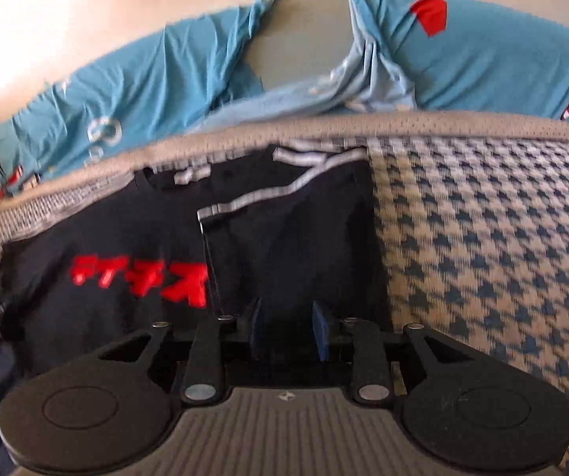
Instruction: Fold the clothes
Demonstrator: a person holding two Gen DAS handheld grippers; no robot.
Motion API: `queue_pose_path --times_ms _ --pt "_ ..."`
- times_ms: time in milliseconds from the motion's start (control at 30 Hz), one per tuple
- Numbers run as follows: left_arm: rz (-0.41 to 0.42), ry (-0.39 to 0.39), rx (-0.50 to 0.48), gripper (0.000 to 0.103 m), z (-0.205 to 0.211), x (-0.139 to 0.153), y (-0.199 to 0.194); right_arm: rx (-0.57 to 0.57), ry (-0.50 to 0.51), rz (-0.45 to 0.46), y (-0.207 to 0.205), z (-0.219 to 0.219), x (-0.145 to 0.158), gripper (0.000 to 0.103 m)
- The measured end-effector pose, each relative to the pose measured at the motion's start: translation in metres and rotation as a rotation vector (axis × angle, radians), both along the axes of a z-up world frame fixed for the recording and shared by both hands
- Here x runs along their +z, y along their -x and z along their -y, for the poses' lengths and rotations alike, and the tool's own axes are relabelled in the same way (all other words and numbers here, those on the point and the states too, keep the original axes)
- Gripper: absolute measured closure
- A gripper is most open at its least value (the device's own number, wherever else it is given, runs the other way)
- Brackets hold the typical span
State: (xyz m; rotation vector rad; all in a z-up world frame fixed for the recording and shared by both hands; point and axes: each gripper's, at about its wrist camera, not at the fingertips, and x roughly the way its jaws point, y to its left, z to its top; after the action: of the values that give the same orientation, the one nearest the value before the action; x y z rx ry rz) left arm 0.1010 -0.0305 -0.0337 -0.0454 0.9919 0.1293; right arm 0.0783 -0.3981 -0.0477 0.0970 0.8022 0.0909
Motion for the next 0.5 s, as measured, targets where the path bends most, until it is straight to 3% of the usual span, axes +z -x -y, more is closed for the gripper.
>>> queue_pose_path --times_ms 233,500 --pt "0.016 0.022 0.065 0.0 -0.036 0.003 -0.003 0.031 0.145 -0.028 0.01 -0.026 -0.001 0.063" --pt "0.07 0.134 0.113 0.0 -0.087 0.007 -0.008 -0.032 0.07 -0.037 0.028 -0.042 0.015 0.06"
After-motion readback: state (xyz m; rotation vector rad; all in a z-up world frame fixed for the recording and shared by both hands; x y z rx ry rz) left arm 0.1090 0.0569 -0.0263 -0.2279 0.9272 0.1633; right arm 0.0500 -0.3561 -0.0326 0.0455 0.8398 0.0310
